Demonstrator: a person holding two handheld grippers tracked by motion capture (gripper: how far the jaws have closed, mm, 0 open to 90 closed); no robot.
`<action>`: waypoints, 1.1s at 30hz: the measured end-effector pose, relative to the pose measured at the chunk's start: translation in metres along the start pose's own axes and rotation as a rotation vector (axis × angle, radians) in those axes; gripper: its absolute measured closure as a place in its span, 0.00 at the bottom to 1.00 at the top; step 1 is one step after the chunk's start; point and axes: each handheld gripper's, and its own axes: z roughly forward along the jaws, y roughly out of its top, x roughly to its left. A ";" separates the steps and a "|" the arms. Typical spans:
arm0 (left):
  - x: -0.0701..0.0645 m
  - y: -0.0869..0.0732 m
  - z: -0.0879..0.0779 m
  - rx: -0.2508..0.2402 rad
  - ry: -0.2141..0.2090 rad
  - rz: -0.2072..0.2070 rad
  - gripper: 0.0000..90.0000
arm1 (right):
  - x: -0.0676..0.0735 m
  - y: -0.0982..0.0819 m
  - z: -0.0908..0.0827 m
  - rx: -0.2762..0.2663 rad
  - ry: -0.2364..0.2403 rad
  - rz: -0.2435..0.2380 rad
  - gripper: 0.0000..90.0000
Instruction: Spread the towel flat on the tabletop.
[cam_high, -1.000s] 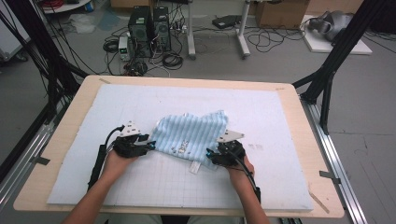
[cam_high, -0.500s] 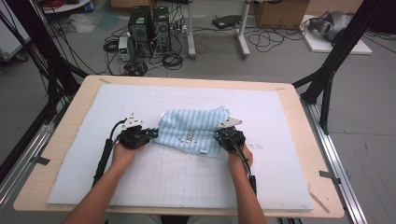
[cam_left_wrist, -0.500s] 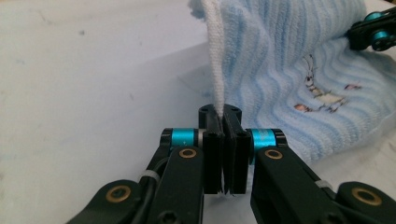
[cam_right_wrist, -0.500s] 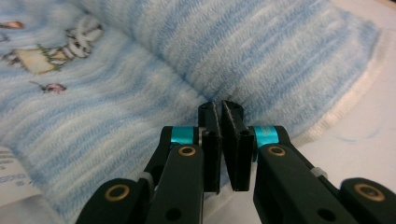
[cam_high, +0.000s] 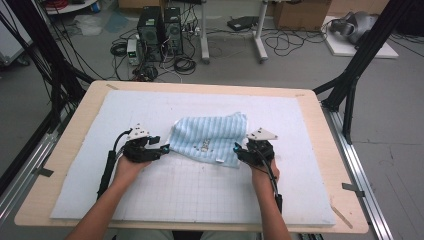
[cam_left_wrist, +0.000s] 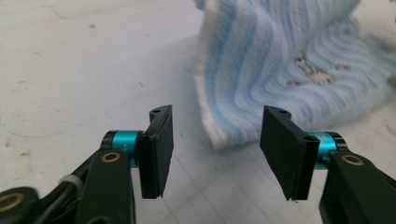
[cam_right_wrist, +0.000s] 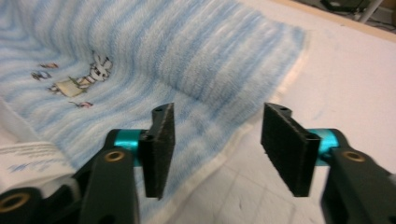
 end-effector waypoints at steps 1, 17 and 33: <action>-0.001 -0.001 -0.001 -0.010 -0.006 -0.006 0.48 | -0.001 -0.002 -0.005 -0.007 0.015 0.017 0.46; -0.016 0.003 0.023 0.128 0.060 0.030 0.69 | 0.019 -0.017 -0.002 0.159 0.084 -0.010 0.56; -0.029 -0.015 -0.008 0.092 -0.082 -0.025 0.90 | 0.024 -0.034 -0.018 0.136 0.165 0.007 0.94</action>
